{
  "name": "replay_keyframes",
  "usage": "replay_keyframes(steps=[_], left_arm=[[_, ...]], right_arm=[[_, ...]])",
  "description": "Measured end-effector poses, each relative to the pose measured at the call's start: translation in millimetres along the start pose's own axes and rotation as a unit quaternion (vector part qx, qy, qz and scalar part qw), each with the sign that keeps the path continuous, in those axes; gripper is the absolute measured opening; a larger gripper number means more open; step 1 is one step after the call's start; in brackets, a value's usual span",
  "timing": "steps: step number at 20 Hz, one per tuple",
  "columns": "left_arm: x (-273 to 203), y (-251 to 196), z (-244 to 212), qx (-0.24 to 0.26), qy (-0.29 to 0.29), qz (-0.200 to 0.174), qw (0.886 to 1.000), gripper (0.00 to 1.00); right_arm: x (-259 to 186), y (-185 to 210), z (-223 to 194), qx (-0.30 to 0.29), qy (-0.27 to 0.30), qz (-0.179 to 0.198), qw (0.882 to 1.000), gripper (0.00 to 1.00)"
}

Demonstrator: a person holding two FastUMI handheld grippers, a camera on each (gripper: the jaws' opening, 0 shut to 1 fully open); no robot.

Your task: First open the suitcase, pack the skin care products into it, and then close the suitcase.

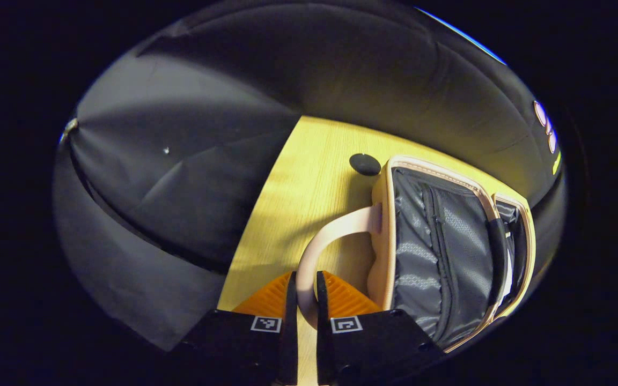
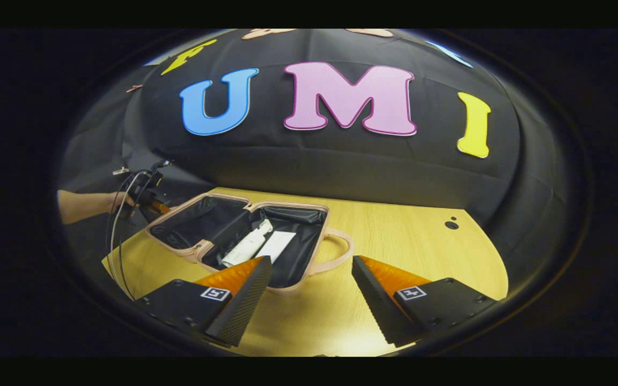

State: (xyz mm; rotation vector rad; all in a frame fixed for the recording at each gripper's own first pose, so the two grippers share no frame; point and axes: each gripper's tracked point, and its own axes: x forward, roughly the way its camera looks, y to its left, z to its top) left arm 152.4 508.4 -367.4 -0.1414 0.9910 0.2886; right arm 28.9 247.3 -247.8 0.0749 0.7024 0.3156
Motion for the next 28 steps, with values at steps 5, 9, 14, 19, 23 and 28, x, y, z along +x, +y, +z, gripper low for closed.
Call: replay_keyframes(steps=[5,9,14,19,23,28], left_arm=[[-55,-14,34,0.009,-0.073,0.027,0.997,0.14],[-129,-44,68,0.024,-0.141,0.022,0.990,0.11],[-256,-77,98,0.040,-0.205,-0.004,0.978,0.09],[-337,-140,98,0.073,-0.248,-0.044,0.965,0.09],[-344,-239,95,0.091,-0.274,-0.095,0.953,0.09],[-337,-338,80,0.123,-0.285,-0.146,0.939,0.09]], right_arm=[[4,16,-14,0.008,0.010,0.047,0.999,0.96],[1,1,-13,-0.006,0.005,0.065,0.998,0.96],[-5,-38,-8,-0.012,0.004,0.065,0.998,0.96],[-13,-72,-4,-0.004,-0.002,0.053,0.999,0.96],[-19,-94,-6,-0.003,-0.010,0.039,0.999,0.96],[-28,-119,-9,0.005,-0.019,0.019,1.000,0.96]])
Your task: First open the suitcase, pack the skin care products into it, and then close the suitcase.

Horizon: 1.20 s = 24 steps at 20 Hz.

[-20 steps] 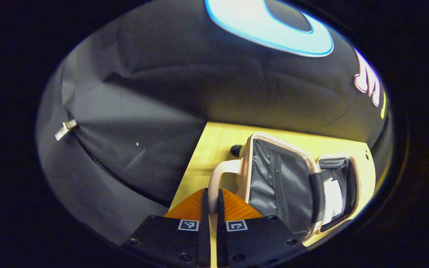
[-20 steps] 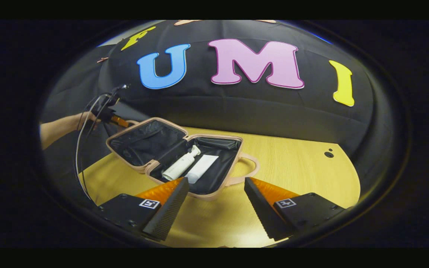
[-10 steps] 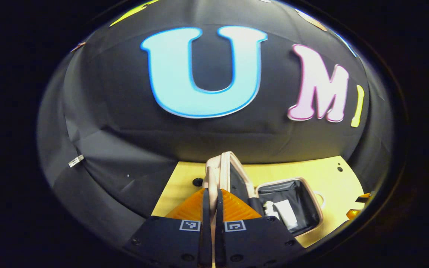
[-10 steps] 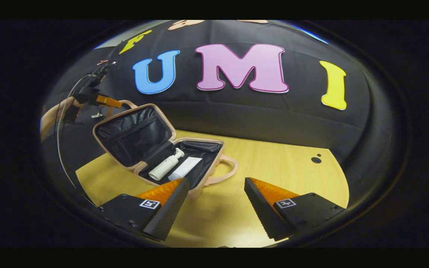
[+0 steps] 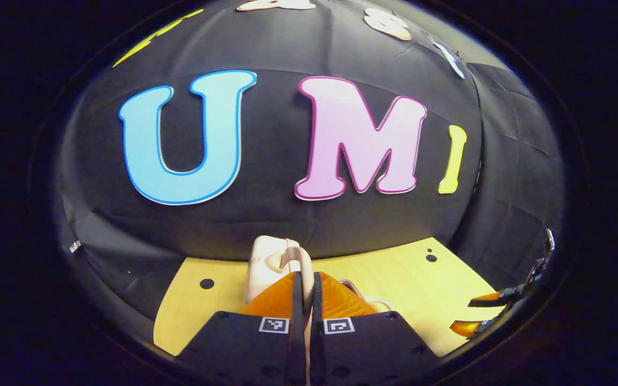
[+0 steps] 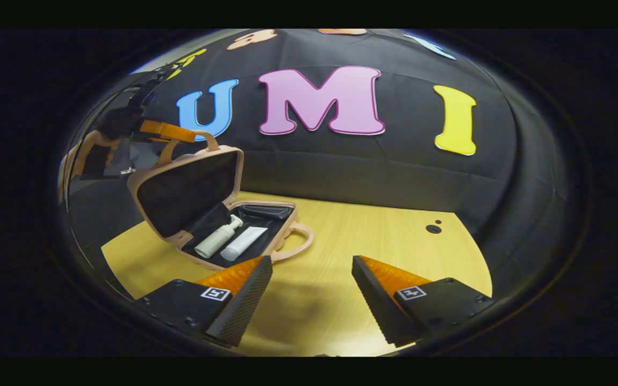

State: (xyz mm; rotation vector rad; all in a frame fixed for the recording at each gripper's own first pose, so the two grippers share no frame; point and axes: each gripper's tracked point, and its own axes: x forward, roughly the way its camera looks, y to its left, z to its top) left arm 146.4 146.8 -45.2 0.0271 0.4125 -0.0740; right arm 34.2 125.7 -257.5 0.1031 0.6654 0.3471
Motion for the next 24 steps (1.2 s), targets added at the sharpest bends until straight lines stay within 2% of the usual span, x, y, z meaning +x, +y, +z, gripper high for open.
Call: replay_keyframes(steps=[3,7,9,14,15,18,20,21,22,23,24], left_arm=[[21,-51,-19,0.033,0.008,-0.032,0.999,0.09],[54,-118,-65,-0.023,0.028,-0.086,0.996,0.09],[74,-136,-96,-0.032,0.027,-0.087,0.995,0.09],[112,-169,-171,-0.026,0.073,-0.087,0.993,0.09],[114,-172,-173,-0.027,0.071,-0.085,0.994,0.09],[115,-176,-178,0.011,0.057,-0.063,0.996,0.10],[105,-188,-173,-0.008,0.058,-0.061,0.996,0.19],[94,-189,-164,-0.015,0.048,-0.065,0.997,0.27],[82,-191,-151,-0.020,0.035,-0.072,0.997,0.29],[64,-193,-137,-0.023,0.020,-0.081,0.996,0.38],[46,-191,-120,-0.024,0.003,-0.081,0.996,0.51]], right_arm=[[-7,-17,4,0.012,-0.010,-0.011,1.000,0.96],[-16,-44,2,0.002,-0.017,-0.027,0.999,0.96],[-21,-58,-1,0.007,-0.022,-0.033,0.999,0.96],[-32,-94,-15,0.021,-0.021,-0.053,0.998,0.95],[-34,-99,-18,0.024,-0.019,-0.055,0.998,0.96],[-40,-114,-18,0.027,-0.026,-0.070,0.997,0.96],[-48,-118,-10,0.026,-0.032,-0.085,0.996,0.96],[-53,-118,-3,0.026,-0.036,-0.094,0.995,0.95],[-61,-117,5,0.028,-0.043,-0.102,0.993,0.96],[-69,-113,14,0.032,-0.050,-0.109,0.992,0.96],[-79,-108,24,0.034,-0.058,-0.117,0.991,0.96]])
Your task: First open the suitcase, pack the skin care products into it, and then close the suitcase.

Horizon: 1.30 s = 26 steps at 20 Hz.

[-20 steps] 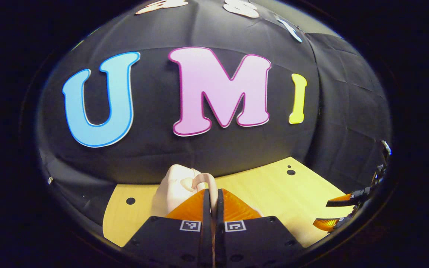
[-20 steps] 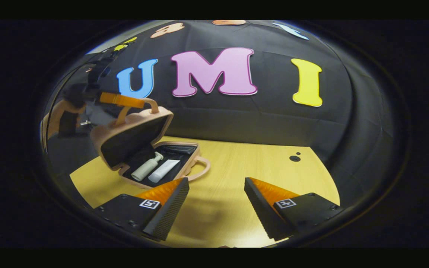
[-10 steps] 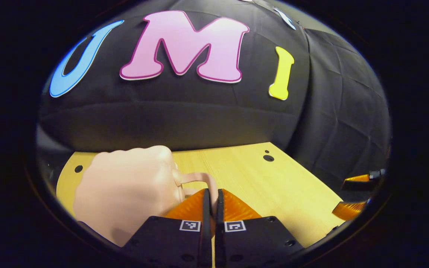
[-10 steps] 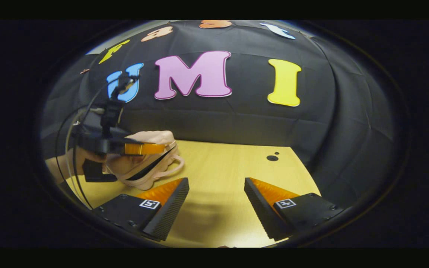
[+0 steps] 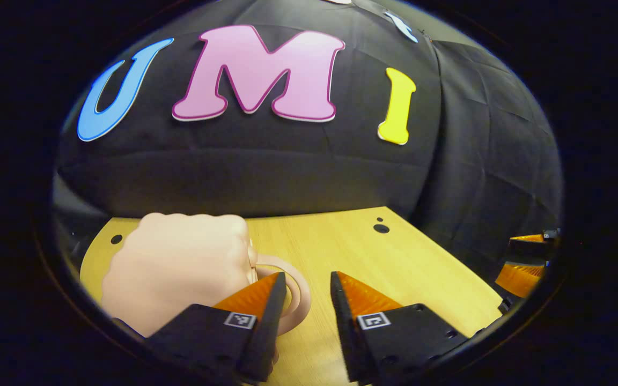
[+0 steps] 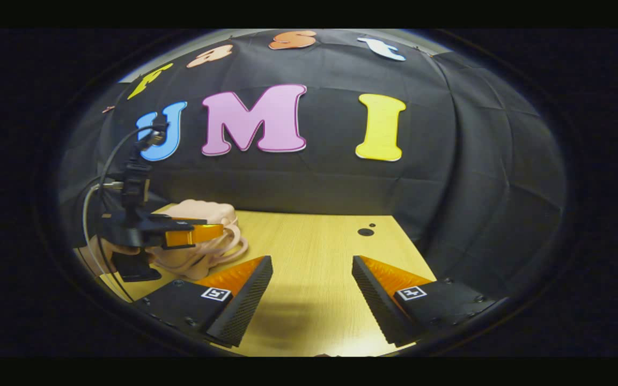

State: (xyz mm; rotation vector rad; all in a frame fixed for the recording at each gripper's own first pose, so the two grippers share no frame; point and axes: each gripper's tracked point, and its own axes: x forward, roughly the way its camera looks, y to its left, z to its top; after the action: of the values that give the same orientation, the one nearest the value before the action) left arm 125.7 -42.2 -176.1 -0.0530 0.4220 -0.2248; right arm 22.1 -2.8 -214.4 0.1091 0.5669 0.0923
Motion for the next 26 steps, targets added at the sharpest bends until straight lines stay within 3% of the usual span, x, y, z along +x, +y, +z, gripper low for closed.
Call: replay_keyframes(steps=[1,5,9,14,17,20,24,26], left_arm=[[-23,-2,19,0.001,-0.018,-0.001,1.000,0.79],[-128,-5,106,0.037,-0.113,0.018,0.993,0.92],[-234,-3,158,0.053,-0.186,0.061,0.979,0.96],[-318,17,133,0.029,-0.195,0.097,0.976,0.96],[-351,45,128,0.034,-0.223,0.124,0.966,0.92],[-389,70,121,0.040,-0.235,0.157,0.958,0.96],[-413,85,120,-0.005,-0.254,0.161,0.954,0.97],[-413,92,119,-0.005,-0.257,0.167,0.952,0.96]], right_arm=[[-9,4,12,0.002,-0.009,-0.007,1.000,0.96],[-49,31,63,0.008,-0.051,-0.023,0.998,0.95],[-98,70,106,0.010,-0.094,-0.029,0.995,0.96],[-159,112,126,-0.005,-0.132,-0.033,0.991,0.96],[-182,127,133,-0.001,-0.163,-0.037,0.986,1.00],[-197,134,140,-0.004,-0.184,-0.038,0.982,0.97],[-209,137,159,0.004,-0.227,-0.051,0.973,0.97],[-210,147,161,0.008,-0.232,-0.044,0.972,0.94]])
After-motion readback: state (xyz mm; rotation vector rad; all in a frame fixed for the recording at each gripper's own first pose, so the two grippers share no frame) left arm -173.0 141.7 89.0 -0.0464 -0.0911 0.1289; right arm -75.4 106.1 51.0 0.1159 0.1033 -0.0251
